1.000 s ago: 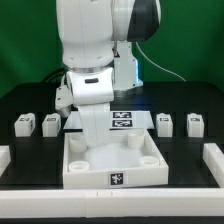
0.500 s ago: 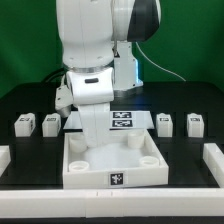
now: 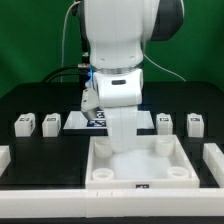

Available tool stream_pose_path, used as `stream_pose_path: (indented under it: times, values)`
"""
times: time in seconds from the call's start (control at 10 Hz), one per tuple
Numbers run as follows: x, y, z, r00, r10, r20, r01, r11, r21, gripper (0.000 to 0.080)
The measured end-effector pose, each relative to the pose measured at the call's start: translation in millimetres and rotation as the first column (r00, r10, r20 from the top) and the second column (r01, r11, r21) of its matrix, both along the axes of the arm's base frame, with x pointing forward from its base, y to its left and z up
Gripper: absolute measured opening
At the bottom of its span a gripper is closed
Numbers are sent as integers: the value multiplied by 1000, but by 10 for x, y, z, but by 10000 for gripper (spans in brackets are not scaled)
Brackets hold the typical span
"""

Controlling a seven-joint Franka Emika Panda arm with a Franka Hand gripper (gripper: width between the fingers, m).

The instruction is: Assemble one leg

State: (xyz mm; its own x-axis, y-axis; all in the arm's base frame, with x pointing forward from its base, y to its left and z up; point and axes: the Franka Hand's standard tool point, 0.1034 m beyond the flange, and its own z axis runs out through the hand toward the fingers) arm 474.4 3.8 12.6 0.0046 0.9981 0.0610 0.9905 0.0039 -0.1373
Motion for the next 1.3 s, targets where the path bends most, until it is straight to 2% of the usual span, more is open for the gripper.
stream_pose_path:
  times: [0.3,0.6,0.9,1.0,1.2,1.3]
  values:
    - [141,297,26,1000,-25,4,25,1000,14,73]
    - [146,398,0,1000,-9,-13,9,1000,24,74]
    - [141,390,-23,1000,-11,-14,12,1000,27,74]
    - [138,388,-27,1000,-12,-15,12,1000,27,165]
    - [137,386,-29,1000,-12,-15,12,1000,27,439]
    - [136,386,-30,1000,-12,-16,12,1000,27,439]
